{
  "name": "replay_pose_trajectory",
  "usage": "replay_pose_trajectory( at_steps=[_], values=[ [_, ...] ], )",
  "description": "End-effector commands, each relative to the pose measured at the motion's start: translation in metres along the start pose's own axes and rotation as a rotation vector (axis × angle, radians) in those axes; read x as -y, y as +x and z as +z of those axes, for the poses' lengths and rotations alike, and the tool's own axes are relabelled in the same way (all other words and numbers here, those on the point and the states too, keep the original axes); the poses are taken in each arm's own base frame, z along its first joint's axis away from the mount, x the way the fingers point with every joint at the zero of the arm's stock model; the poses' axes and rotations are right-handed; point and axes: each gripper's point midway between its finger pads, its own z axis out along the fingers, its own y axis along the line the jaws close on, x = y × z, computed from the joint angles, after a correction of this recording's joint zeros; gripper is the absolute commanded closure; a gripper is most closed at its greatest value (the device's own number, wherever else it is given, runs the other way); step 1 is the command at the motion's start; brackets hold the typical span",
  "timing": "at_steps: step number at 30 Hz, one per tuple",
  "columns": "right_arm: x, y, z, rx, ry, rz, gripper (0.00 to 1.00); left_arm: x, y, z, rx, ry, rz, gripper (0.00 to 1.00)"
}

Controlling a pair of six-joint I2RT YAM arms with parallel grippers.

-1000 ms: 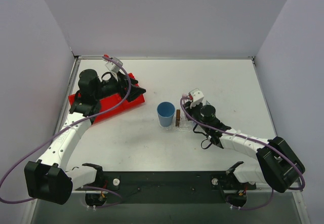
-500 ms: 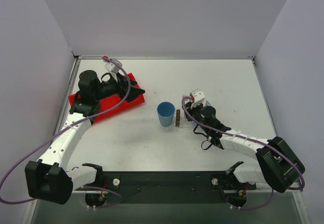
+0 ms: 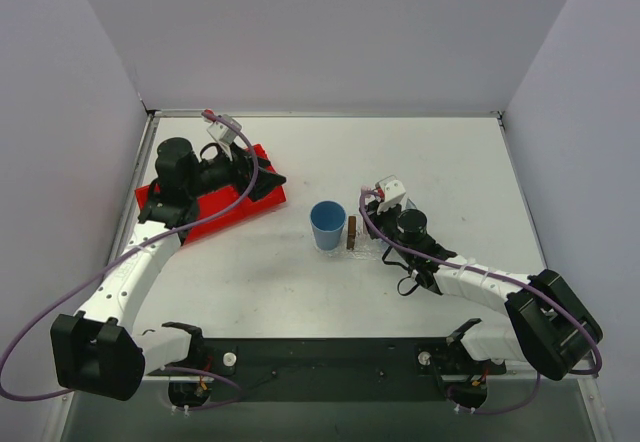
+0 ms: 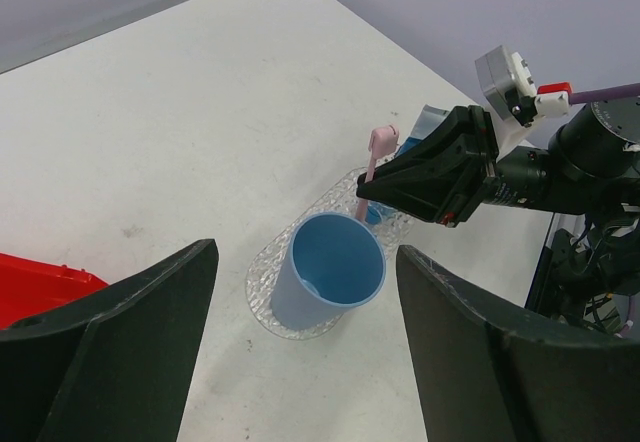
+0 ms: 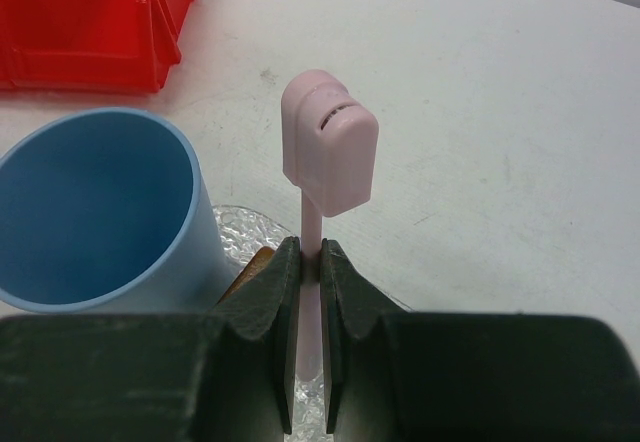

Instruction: Prepare toiletry sets of a toothbrush and toothpaste on the tray

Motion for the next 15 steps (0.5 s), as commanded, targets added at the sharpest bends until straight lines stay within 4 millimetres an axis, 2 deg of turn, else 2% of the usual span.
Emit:
replay_pose_trajectory(
  at_steps=[1,15],
  values=[
    [-0.0066,-0.0212,0.0019,0.092,-0.029,0.009,1.0,0.0,-0.0089,0.0001,0.035,0.009,0.03,0.18],
    [-0.0084,-0.0194,0.0016,0.118,-0.045,-0.008,1.0,-0.0021,-0.0069,-0.0008,0.033,0.002,0.025,0.18]
  ],
)
